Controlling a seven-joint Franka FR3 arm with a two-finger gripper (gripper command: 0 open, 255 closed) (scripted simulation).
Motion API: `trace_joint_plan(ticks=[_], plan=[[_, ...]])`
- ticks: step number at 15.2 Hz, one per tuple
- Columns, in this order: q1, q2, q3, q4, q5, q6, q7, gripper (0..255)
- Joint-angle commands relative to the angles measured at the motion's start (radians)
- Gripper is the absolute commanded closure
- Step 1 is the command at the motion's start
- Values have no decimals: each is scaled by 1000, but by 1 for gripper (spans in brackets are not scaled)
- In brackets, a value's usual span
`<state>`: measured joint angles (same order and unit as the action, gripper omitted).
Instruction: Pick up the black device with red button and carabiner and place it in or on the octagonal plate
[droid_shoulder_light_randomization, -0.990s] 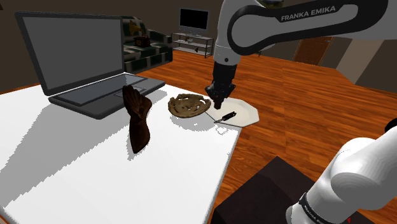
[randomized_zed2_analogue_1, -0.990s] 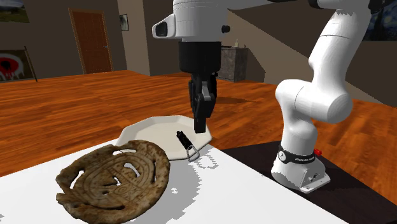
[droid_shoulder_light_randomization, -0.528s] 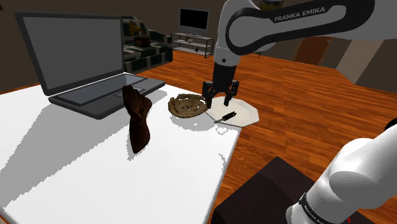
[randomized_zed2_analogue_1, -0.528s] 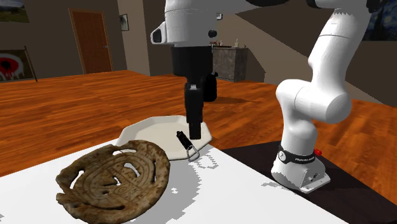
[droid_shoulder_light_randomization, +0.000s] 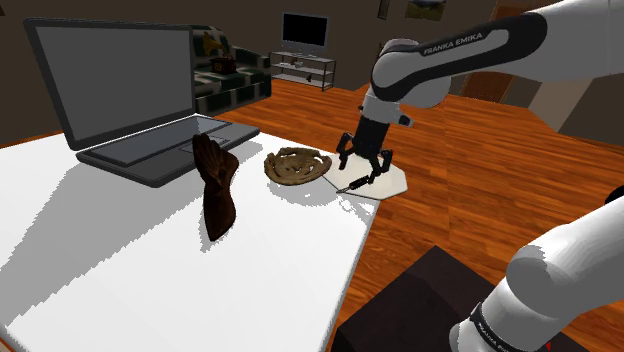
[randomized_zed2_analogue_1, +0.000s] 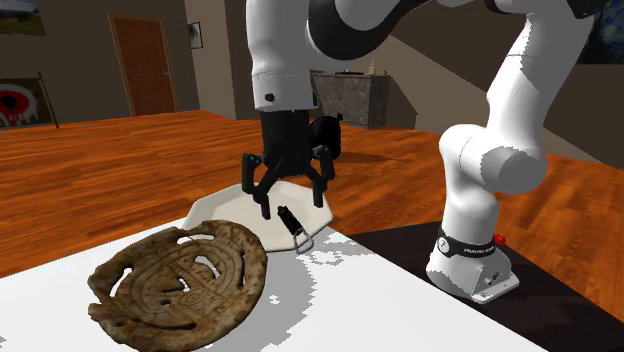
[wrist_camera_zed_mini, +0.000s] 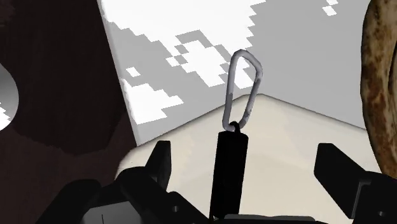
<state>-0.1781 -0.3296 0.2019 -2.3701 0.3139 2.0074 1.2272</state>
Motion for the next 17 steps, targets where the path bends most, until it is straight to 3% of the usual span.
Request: trace_joint_plan(ticks=[1,7,14,15,17], plan=[[-9,-3,2,-31,19,29,53,0],[0,28,17,-78,33,109,48,0],[0,28,17,-78,33,109,48,0],[0,27,17,-78,33,109,48,255],[0,28,18,-79,34,111,49,255]])
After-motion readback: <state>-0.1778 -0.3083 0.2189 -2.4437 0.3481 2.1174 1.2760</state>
